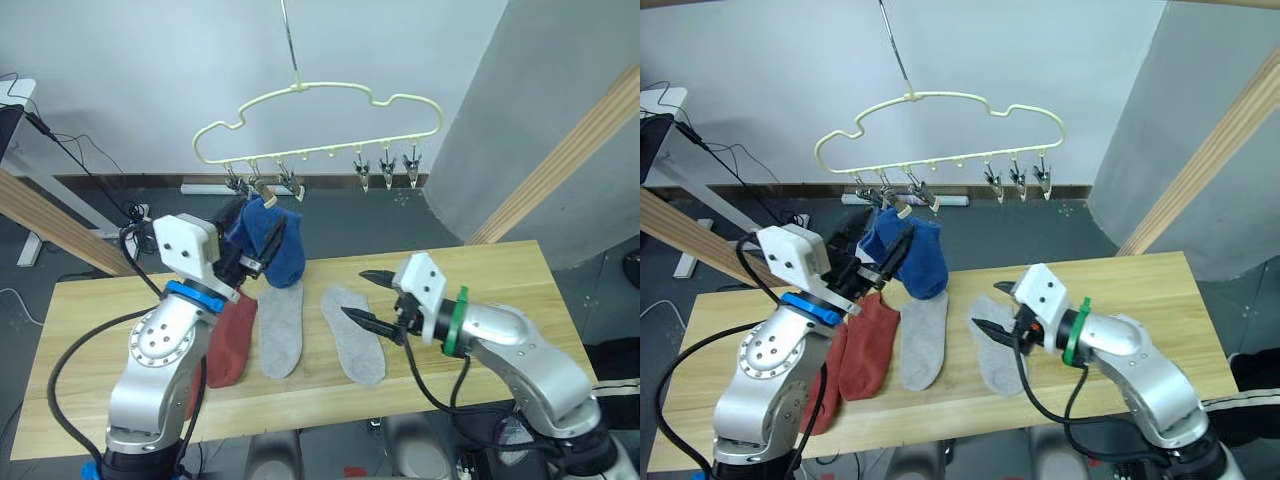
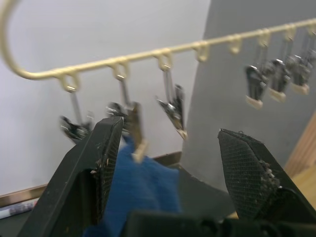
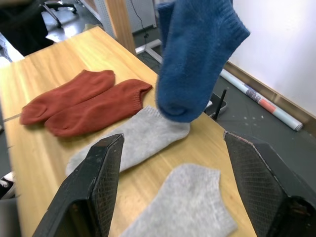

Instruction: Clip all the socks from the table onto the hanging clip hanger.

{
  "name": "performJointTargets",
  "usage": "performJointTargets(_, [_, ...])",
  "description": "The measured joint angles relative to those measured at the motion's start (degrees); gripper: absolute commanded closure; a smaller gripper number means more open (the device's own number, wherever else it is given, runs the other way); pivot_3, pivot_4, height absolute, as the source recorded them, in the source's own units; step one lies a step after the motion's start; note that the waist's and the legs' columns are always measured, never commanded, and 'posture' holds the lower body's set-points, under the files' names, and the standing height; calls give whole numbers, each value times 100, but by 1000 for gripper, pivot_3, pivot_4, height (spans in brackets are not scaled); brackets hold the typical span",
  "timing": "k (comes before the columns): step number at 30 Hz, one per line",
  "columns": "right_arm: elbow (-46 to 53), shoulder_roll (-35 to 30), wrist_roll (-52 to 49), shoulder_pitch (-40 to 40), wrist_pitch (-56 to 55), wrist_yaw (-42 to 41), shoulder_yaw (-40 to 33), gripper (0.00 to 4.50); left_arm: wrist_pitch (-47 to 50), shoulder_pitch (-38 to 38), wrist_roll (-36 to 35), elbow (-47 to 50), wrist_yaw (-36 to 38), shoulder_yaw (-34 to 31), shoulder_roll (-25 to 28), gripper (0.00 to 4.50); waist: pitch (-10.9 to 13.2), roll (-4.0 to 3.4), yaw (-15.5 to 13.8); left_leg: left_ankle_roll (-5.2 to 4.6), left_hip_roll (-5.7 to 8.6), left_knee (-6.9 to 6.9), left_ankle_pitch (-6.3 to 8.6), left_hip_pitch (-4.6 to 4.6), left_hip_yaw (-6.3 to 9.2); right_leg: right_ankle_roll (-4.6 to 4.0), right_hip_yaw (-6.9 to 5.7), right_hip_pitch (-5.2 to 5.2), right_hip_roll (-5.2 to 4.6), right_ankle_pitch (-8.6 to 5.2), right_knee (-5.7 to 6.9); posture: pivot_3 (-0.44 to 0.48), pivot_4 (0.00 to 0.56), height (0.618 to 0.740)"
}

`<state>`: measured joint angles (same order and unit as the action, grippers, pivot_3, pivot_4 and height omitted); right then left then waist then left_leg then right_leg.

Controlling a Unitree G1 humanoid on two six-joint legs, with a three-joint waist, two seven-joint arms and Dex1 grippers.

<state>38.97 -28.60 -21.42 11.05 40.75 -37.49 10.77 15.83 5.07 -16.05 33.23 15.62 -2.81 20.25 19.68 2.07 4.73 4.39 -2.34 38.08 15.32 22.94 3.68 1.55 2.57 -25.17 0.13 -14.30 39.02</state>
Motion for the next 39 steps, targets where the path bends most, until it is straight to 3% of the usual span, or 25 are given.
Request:
performJointTargets(7, [394, -296, -720, -293, 311, -9, -636, 1146, -522, 32, 694, -334, -296, 391, -499, 1115, -1, 1, 22, -7, 0, 1, -4, -2, -4, 8, 6, 1, 5, 5, 0, -165, 299, 740])
performJointTargets(12, [492, -425, -958, -276, 377, 15, -751, 1109, -659, 233, 845, -574, -500, 362, -786, 2294, -2, 2, 28, -8, 3, 5, -5, -2, -10, 16, 13, 2, 5, 9, -1, -198, 298, 740])
performJointTargets(17, [492, -465, -1146, -94, 394, 49, -871, 1109, -760, 335, 1021, -788, -622, 349, -887, 2294, -2, 2, 35, -9, 3, 6, -5, -1, -9, 11, 12, 2, 5, 14, -1, -203, 300, 740])
performJointTargets(20, [493, -521, -1197, -90, 400, 67, -925, 1109, -760, 427, 1064, -933, -700, 325, -977, 2860, -2, 2, 34, -9, 4, 6, -5, 0, -9, 11, 13, 2, 4, 14, -2, -207, 301, 740])
performJointTargets(23, [493, -578, -1279, -81, 411, 93, -962, 1109, -765, 538, 1089, -1069, -750, 294, -1031, 3743, -2, 2, 35, -9, 5, 6, -5, -1, -9, 12, 13, 2, 4, 14, -2, -209, 302, 740])
performJointTargets(34, [493, -649, -1397, -16, 413, 235, -963, 1109, -761, 772, 1087, -1182, -812, 231, -1159, 3743, -2, 2, 39, -10, 5, 6, -6, -1, -10, 12, 14, 2, 4, 15, -1, -211, 304, 740])
performJointTargets(39, [493, -649, -1439, 66, 425, 276, -963, 1109, -764, 731, 973, -1178, -756, 228, -1230, 2647, -2, 3, 40, -10, 4, 7, -6, -1, -9, 12, 13, 2, 4, 15, -1, -212, 303, 740])
